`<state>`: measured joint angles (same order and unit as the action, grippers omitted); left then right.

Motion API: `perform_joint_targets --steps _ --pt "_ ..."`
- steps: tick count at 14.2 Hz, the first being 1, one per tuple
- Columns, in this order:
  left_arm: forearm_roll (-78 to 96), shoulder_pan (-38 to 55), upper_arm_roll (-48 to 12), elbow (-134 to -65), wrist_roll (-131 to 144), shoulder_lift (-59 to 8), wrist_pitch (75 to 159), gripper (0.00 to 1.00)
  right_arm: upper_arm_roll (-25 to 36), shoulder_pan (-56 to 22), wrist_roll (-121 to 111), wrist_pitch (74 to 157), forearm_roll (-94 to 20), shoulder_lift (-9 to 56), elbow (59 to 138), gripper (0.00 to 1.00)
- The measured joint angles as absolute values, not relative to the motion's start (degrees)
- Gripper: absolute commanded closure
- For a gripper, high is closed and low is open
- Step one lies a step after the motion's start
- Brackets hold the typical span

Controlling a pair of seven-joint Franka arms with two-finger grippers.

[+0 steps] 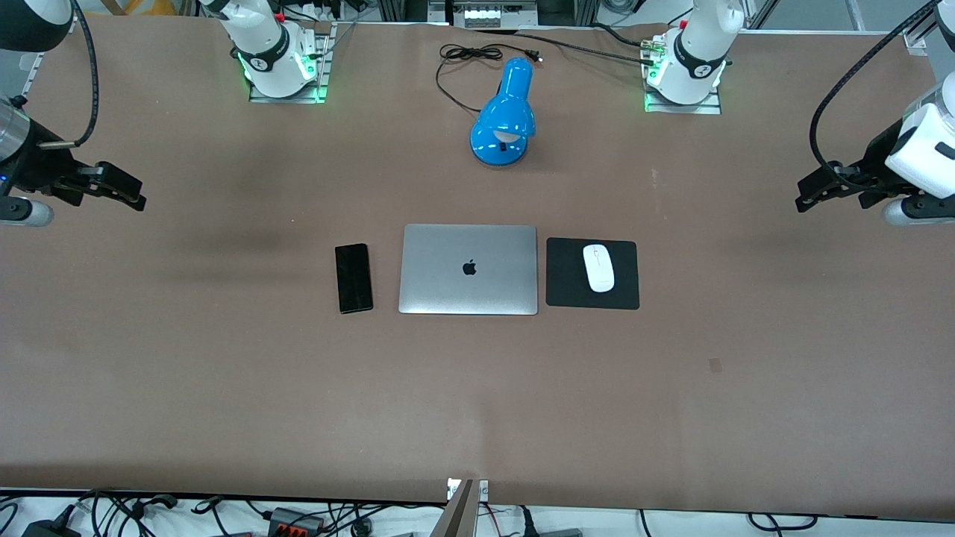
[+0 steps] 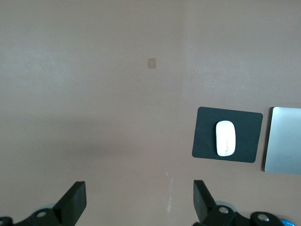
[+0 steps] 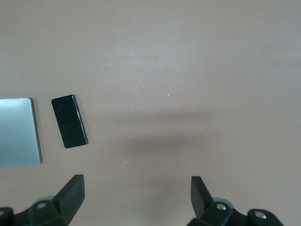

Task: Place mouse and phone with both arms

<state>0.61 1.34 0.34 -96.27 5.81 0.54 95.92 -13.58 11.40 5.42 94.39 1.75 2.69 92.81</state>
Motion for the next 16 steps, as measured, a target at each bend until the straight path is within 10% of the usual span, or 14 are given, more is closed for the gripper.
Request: perform_joint_targets --steps 4,16 --pt "0.6 1.7 0.3 -96.8 5.8 1.0 96.0 0.00 -1.6 1.2 5.4 93.8 1.8 2.6 92.8 0.00" --pt "0.6 1.8 0.6 -96.9 5.8 1.1 94.7 0.00 0.0 0.1 5.3 93.8 1.7 3.3 92.3 0.00"
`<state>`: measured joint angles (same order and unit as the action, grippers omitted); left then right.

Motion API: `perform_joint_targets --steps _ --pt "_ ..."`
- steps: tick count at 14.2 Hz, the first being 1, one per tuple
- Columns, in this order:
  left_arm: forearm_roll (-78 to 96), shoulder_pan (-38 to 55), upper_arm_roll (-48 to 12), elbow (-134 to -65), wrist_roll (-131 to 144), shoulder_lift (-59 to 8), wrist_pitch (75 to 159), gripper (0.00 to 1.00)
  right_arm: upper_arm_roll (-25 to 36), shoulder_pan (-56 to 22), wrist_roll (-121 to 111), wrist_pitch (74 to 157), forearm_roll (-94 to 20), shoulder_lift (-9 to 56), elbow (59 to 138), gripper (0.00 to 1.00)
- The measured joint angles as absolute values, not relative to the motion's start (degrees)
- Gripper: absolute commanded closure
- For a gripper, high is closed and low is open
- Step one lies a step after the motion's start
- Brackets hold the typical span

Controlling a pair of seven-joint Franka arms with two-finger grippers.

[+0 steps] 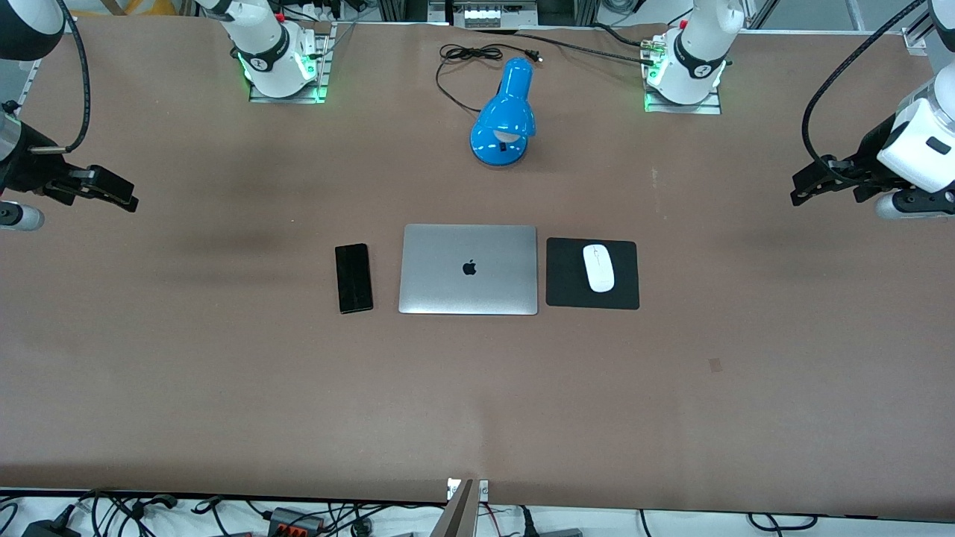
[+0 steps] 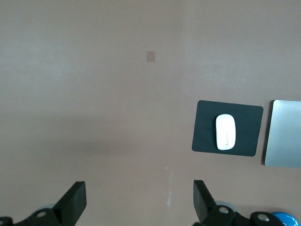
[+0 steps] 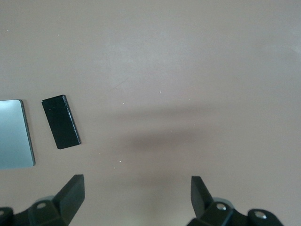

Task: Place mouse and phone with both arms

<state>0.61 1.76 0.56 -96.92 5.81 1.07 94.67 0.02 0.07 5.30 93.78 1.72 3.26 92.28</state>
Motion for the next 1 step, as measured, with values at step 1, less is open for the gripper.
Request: perform_joint_targets --steps 1 --pt "0.6 1.8 0.6 -96.9 5.8 1.1 94.6 0.00 0.0 -0.1 5.3 93.8 1.7 3.3 92.3 0.00"
